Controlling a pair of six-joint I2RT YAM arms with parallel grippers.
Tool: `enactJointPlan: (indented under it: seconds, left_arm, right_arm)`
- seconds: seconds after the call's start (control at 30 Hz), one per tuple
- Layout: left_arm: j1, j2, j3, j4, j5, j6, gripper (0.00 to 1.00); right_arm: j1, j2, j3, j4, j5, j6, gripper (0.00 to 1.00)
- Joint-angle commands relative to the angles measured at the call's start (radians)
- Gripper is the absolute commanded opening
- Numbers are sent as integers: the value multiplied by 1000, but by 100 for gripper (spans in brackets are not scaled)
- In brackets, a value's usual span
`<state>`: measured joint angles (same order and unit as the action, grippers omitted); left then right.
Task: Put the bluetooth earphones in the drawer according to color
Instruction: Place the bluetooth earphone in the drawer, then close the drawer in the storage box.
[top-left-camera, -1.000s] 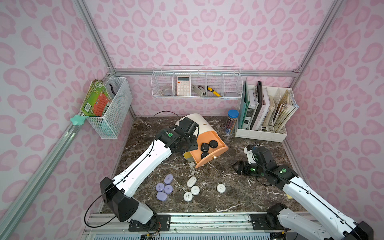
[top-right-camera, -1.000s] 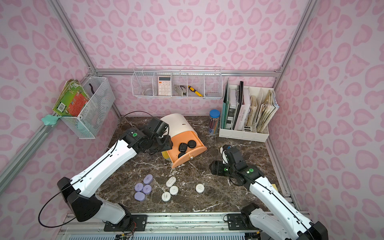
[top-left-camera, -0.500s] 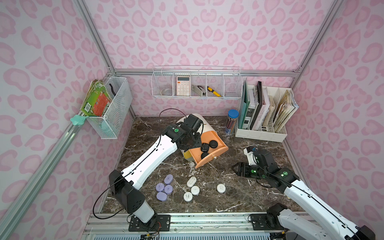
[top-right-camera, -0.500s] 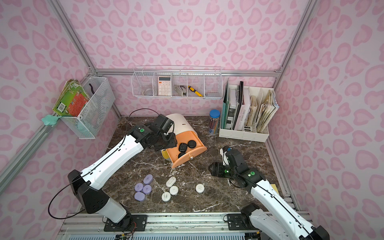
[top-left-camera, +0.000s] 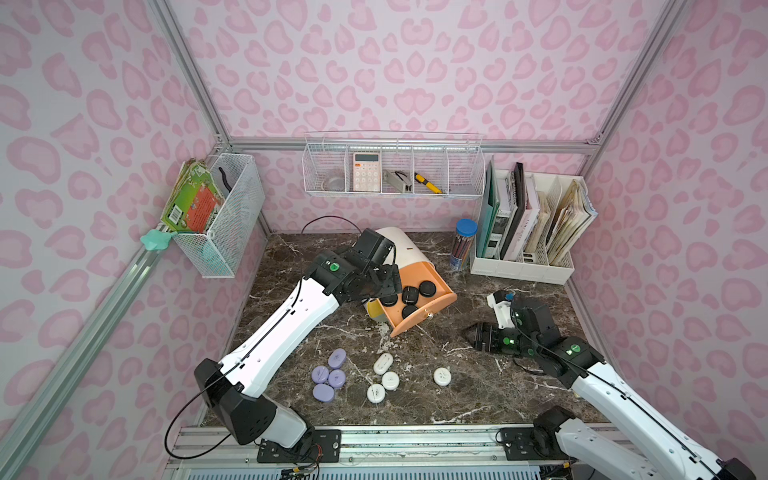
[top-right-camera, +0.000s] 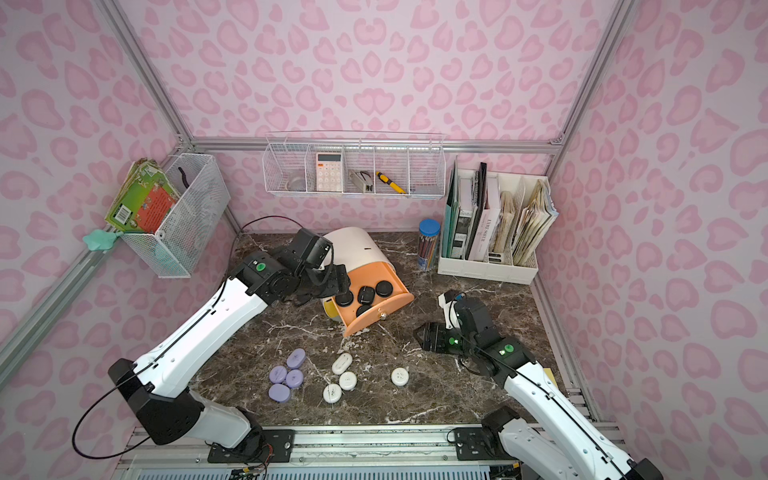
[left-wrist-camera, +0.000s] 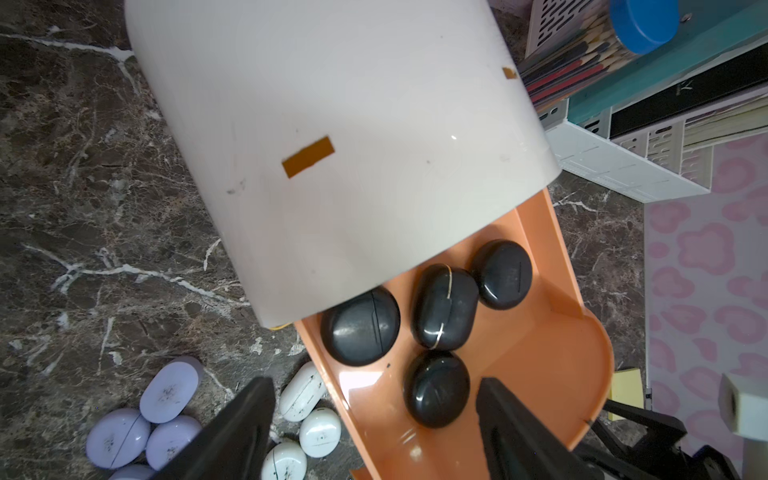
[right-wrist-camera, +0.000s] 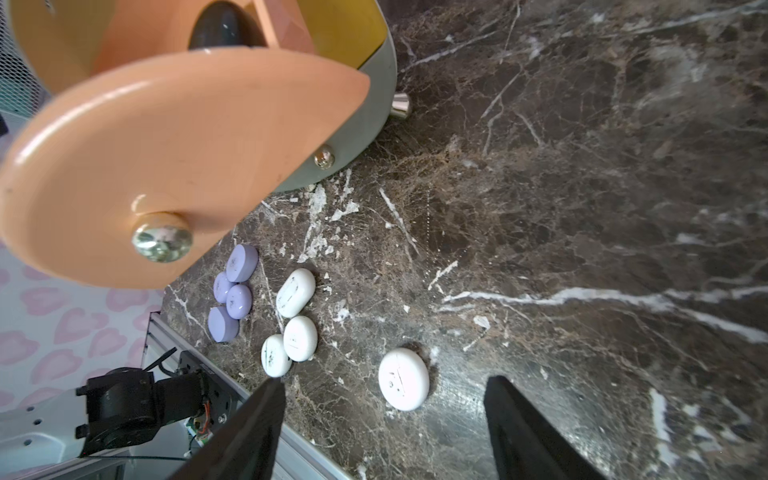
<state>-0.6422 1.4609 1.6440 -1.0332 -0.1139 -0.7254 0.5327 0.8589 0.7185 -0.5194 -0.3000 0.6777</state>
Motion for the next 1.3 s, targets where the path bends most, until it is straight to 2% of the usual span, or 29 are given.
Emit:
enactJointPlan:
  seconds: [0.0, 0.27, 0.4, 0.5, 0.7, 0.87, 1.03, 1.27]
  left_arm:
    - [2, -75, -37, -24, -6, -5, 83]
    - [21, -288, -181, -45, 1, -19, 91]
    - [54, -320, -232, -25, 29, -18, 94]
    - [107, -280, -211, 4, 100, 0, 95]
    - [181, -107, 10, -15, 206, 51, 95]
    - [298, 58, 219, -90, 303, 92, 94]
    - [401, 223, 432, -175, 327, 139, 94]
    - [511, 454, 634, -220, 367, 175, 93]
  right_arm:
    - [7, -3, 39, 2, -38, 24, 78]
    - [53, -7, 114, -75, -29, 55, 78]
    - [78, 5, 129, -76, -25, 66, 77]
    - [93, 18, 144, -59, -18, 84, 74]
    - [137, 7, 142, 50, -4, 148, 63]
    - [138, -17, 70, 173, -3, 187, 54]
    - [138, 14, 46, 264, -4, 166, 49]
    - [138, 97, 12, 410, -27, 166, 41]
